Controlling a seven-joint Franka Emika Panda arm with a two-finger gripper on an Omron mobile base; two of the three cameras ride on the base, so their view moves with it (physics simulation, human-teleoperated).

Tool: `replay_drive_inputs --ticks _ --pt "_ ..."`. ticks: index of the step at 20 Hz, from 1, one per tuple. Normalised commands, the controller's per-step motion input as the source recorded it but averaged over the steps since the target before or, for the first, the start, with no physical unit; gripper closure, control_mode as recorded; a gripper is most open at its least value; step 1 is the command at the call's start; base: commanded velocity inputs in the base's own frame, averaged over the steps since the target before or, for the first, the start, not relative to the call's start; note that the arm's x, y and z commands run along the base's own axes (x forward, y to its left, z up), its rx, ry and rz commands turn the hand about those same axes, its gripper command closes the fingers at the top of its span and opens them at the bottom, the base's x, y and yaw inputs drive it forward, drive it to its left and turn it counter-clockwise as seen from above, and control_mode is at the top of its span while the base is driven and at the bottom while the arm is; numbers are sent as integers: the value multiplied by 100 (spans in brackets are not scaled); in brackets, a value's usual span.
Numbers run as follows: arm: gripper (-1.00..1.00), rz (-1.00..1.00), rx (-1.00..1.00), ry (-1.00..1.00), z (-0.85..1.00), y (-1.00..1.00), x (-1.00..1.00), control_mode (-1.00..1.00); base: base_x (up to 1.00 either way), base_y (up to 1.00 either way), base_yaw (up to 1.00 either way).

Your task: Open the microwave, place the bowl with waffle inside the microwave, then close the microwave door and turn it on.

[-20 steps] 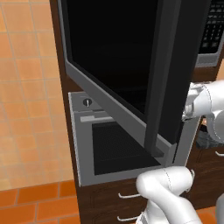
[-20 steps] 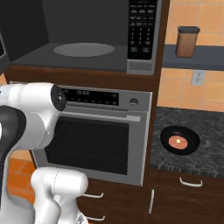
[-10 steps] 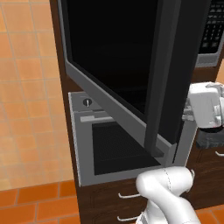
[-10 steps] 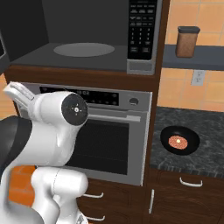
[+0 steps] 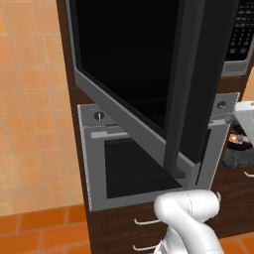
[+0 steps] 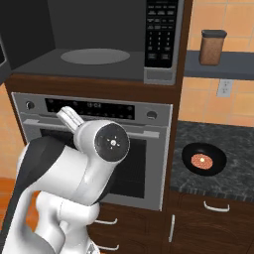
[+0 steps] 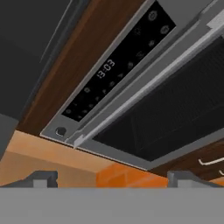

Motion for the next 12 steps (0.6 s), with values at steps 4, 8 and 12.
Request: replay_drive_inputs --ticks 4,8,12 --pt "-100 -14 0 13 -2 -100 20 -100 0 0 0" --pt "-100 -8 0 15 -7 -100 19 -100 0 0 0" --pt "-100 -7 0 14 -15 -100 13 -100 0 0 0"
